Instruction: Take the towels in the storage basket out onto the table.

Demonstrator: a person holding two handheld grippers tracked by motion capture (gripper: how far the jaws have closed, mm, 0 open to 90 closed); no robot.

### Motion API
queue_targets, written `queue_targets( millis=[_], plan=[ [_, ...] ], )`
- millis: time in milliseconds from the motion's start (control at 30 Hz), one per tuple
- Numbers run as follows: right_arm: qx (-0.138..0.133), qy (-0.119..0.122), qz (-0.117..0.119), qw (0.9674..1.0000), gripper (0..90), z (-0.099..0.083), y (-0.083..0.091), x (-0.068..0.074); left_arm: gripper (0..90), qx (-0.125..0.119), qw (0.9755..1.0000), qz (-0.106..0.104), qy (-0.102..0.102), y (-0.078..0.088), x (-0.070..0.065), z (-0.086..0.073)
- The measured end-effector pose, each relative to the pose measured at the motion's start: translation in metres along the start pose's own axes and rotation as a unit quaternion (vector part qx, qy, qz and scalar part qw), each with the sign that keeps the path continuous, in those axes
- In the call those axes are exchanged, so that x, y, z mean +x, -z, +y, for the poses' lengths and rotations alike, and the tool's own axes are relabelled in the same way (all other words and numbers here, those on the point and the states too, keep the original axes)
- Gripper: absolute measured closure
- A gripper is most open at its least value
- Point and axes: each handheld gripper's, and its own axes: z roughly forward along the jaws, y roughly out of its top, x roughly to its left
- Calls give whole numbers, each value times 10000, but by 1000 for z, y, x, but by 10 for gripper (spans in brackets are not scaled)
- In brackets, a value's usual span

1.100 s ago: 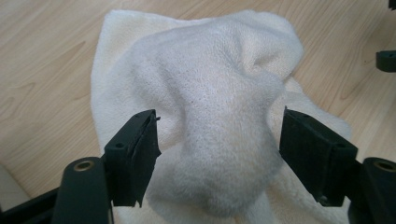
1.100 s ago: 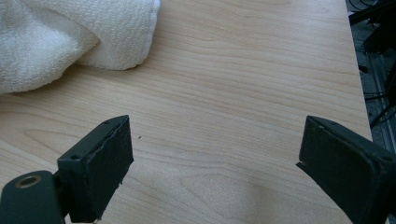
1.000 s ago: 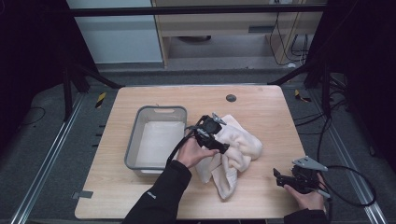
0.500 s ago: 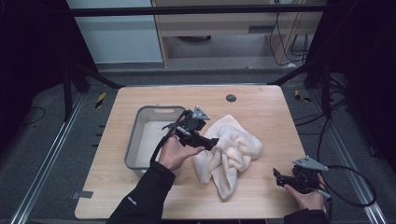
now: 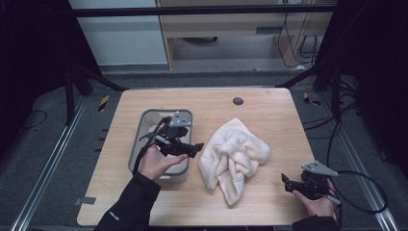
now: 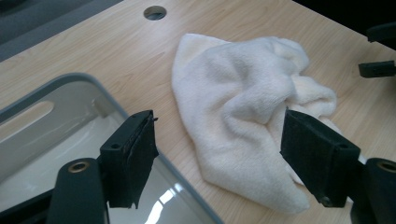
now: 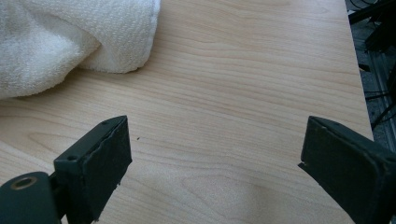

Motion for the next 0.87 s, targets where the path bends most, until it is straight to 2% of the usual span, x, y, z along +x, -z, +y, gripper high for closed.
queue_targets(
  millis=[200, 433, 700, 867],
  plan=[
    [-58, -7, -4, 10000, 114, 1, 1, 0, 290, -286, 9987, 290, 312, 20, 21, -24],
    [-61, -9, -22, 10000, 127, 0, 1, 0, 301, -603, 9937, 638, 704, 45, 43, -59],
    [-30, -12, -33, 10000, 121, -1, 1, 0, 301, -888, 9857, 956, 1071, 62, 64, -97],
    [-37, -39, -8, 10000, 108, -1, 0, 0, 300, -1087, 9788, 1123, 1320, 72, 75, -121]
  ],
)
